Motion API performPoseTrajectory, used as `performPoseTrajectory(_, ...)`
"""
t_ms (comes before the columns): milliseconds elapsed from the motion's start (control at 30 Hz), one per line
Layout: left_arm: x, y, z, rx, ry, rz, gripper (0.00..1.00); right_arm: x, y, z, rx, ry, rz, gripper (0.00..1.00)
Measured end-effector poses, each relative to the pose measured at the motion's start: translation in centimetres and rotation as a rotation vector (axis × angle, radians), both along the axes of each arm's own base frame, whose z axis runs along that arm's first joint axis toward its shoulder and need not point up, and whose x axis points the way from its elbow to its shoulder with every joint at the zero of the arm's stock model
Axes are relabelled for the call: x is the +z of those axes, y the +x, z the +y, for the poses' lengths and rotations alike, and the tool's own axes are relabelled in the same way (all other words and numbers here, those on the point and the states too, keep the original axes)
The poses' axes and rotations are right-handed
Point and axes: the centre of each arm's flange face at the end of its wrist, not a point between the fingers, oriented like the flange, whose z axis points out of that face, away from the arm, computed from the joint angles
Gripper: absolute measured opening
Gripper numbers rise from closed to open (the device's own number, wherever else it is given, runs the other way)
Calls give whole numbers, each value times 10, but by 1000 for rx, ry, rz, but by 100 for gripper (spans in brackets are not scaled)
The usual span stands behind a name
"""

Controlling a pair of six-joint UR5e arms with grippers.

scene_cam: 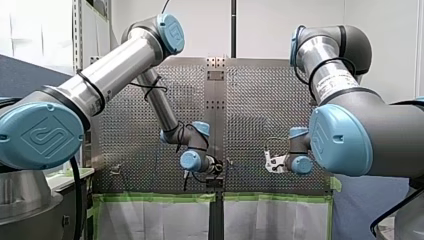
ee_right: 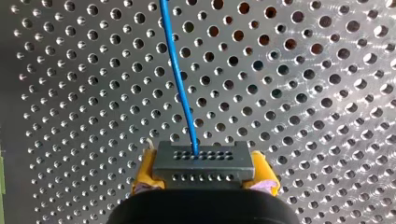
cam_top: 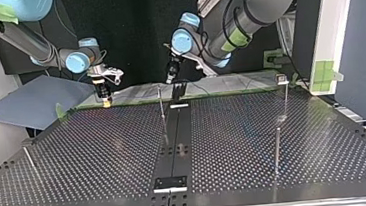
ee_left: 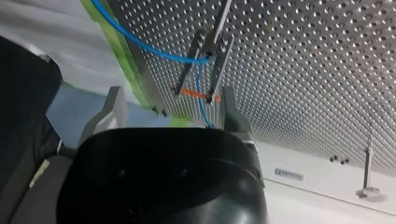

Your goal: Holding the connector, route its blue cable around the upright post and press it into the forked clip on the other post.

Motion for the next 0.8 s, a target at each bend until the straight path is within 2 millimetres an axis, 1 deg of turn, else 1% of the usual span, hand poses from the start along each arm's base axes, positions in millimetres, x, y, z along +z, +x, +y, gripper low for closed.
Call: performPoseTrajectory(800,-1,6,18,182,57,-24,100,0,0,0,0,2,0,0)
